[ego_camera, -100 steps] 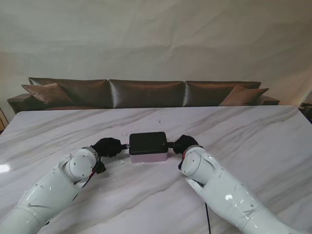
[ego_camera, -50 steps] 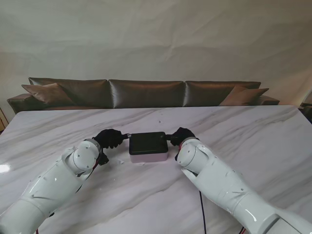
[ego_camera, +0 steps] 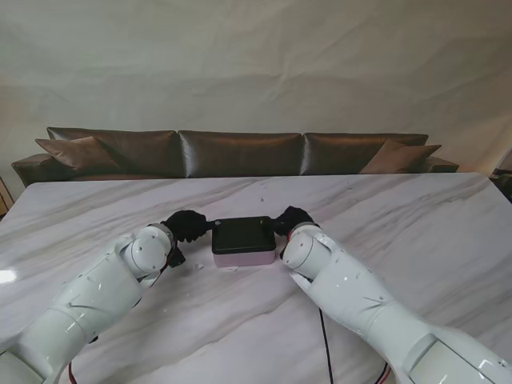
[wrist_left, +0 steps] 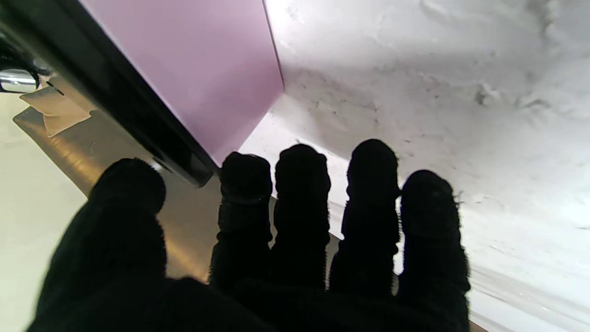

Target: Refill a tissue box and feed the first sheet

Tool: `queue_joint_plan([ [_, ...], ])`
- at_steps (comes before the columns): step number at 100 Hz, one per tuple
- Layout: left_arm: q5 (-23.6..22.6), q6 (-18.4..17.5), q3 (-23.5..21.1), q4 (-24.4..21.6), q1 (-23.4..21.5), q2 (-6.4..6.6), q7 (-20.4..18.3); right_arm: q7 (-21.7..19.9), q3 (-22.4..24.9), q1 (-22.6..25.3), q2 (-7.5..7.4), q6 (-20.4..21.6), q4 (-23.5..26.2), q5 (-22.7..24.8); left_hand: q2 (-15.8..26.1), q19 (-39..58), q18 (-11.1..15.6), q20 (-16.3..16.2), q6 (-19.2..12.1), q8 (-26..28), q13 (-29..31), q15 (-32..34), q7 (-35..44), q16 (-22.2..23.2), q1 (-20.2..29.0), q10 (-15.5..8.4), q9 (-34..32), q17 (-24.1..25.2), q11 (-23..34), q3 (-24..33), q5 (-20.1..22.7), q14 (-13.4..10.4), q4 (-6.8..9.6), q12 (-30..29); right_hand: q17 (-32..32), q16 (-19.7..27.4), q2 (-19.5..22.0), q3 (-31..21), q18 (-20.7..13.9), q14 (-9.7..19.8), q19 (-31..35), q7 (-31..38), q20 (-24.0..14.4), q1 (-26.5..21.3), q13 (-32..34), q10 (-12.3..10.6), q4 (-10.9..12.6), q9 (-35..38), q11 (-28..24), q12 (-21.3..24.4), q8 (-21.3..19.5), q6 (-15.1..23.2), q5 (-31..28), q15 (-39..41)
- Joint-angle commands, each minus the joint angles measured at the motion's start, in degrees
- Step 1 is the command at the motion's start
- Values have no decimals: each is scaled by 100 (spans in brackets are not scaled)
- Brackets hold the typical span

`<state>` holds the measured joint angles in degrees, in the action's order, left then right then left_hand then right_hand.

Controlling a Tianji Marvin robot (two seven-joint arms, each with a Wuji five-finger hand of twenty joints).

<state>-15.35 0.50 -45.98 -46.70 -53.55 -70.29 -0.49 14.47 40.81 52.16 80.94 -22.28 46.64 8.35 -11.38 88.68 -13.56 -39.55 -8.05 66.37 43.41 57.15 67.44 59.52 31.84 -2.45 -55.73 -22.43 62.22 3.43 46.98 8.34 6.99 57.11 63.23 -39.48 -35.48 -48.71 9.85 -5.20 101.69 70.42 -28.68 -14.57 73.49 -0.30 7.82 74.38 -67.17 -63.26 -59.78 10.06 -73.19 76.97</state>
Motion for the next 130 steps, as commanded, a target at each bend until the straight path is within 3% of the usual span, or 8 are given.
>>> queue_joint_plan([
  [1,20,-67,49,70,46,-73,-60,-77,-39,-11,28,45,-49,36,-8,-903,-132,-124,-252,193,265,213,250,126,170,-165,-281,-99,268,105,207,-146,240,133,321,-155,-240,-141,-694,-244,715,274,6,-288,152,-76,363,387,-150,-112,-88,90,-315,610],
  [14,8,-143,210,282,142,-137,-1,-35,-111,-9,44,91,-144,127,-78,-808,-127,-121,-308,313,425,334,432,151,440,-232,-468,-223,414,197,415,-229,413,203,398,-238,-405,-104,-572,-283,759,646,-14,-607,149,80,1109,576,-204,-122,330,-273,-369,713],
  [34,-43,-223,409,467,236,-180,5,-38,-183,-9,63,122,-272,181,-298,-710,-139,-77,-154,340,572,449,594,192,349,-215,-623,-337,569,559,650,-356,1215,303,411,-312,-513,-504,-514,-375,846,1003,-113,-676,143,262,2211,738,-254,-86,676,-459,-408,837],
  [42,-41,-268,471,583,273,-215,35,-42,-214,-26,85,147,-362,182,-479,-664,-168,-94,-27,244,665,523,689,228,248,-127,-751,-388,665,835,847,-398,1601,332,416,-323,-817,-1850,-536,-380,876,1063,-141,-451,140,286,1115,742,-274,-72,752,-470,-401,867],
  [47,-61,-330,523,683,304,-242,90,-51,-234,-37,97,162,-415,181,-618,-651,-174,-100,33,142,720,562,754,244,159,-74,-841,-419,721,1054,997,-456,1853,347,421,-326,-875,-1992,-548,-375,873,1078,-140,-450,143,284,939,742,-285,-74,753,-466,-408,876],
  [58,-114,-419,634,840,362,-270,122,-70,-266,-63,127,204,-533,166,-824,-635,-173,-109,119,-42,784,624,868,289,44,24,-953,-447,803,1399,1169,-524,2207,373,419,-332,-904,-2064,-552,-378,883,1096,-144,-470,144,313,879,744,-308,-76,752,-475,-413,896],
  [67,-119,-483,716,992,411,-307,133,-82,-292,-86,153,241,-640,159,-864,-627,-165,-115,132,-83,800,651,915,310,15,61,-966,-456,839,1492,1195,-550,2305,385,424,-339,-921,-2100,-565,-388,889,1116,-145,-486,143,329,864,751,-323,-72,752,-491,-418,918],
  [130,8,-879,1017,1726,606,-553,121,-191,-338,-78,186,286,-910,125,-863,-625,-103,-167,125,-194,772,686,1048,385,-42,120,-937,-395,929,1639,1157,-631,2476,386,431,-348,-962,-2162,-583,-401,943,1186,-167,-537,141,368,897,745,-388,-39,784,-510,-421,965],
])
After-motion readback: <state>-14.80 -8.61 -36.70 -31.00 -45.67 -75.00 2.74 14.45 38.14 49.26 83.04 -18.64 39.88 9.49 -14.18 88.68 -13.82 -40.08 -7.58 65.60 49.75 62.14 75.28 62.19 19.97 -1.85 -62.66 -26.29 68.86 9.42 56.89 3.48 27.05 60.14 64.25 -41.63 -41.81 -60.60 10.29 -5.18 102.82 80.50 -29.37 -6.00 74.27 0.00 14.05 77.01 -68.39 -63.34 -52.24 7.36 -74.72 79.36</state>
